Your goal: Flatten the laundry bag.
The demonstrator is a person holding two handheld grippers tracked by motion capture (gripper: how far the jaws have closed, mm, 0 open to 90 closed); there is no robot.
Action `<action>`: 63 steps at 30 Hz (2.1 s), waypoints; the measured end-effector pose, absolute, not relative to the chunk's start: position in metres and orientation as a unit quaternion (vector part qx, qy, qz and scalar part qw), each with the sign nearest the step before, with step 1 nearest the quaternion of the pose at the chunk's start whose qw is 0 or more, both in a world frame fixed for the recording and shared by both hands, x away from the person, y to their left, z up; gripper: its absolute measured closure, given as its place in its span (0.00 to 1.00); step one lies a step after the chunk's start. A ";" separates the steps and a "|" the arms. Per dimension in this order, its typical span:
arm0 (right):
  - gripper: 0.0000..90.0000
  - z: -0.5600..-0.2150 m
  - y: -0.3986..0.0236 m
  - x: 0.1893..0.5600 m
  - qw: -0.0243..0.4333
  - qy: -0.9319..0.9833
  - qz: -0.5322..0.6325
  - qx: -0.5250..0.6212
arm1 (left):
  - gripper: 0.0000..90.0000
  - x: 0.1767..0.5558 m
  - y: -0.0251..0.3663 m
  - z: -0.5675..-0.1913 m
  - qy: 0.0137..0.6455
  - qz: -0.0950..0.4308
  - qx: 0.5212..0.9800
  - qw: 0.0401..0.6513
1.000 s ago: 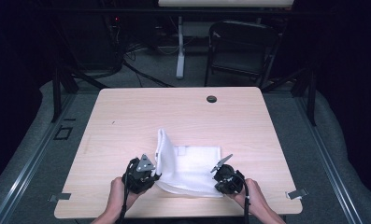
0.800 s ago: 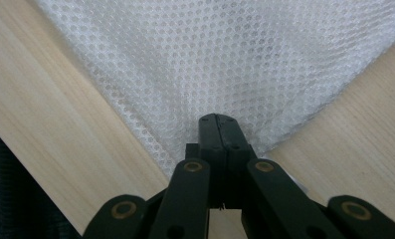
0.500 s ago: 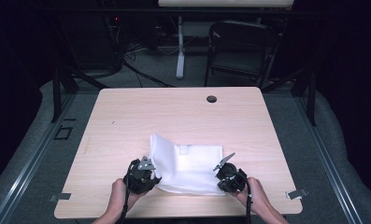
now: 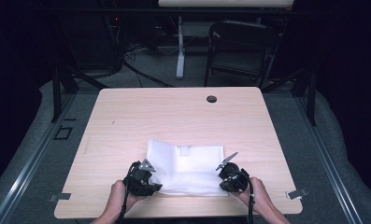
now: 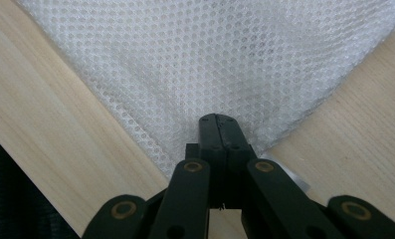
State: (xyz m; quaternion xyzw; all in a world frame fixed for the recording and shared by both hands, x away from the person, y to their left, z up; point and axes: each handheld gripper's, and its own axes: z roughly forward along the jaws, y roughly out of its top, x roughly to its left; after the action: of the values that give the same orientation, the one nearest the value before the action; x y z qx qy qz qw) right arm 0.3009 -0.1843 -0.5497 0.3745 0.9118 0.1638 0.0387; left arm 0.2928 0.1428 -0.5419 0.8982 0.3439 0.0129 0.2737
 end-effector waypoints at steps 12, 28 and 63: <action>1.00 -0.550 -0.186 0.302 0.031 0.910 0.167 0.378 | 0.25 0.288 0.185 -0.532 0.392 0.043 0.881 0.262; 0.52 -0.536 -0.190 0.298 0.022 0.905 0.218 0.364 | 0.17 0.294 0.112 -0.531 0.274 0.047 0.914 0.295; 0.28 -0.527 -0.198 0.296 0.030 0.901 0.232 0.367 | 0.87 0.303 0.069 -0.557 0.185 0.028 0.949 0.255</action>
State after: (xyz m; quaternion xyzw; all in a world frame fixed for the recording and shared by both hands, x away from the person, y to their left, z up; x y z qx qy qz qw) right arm 0.2960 -0.1980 -0.5272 0.3666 0.9006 0.2318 0.0298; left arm 0.3027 0.0686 -0.5575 0.9488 0.1847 0.0280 0.2546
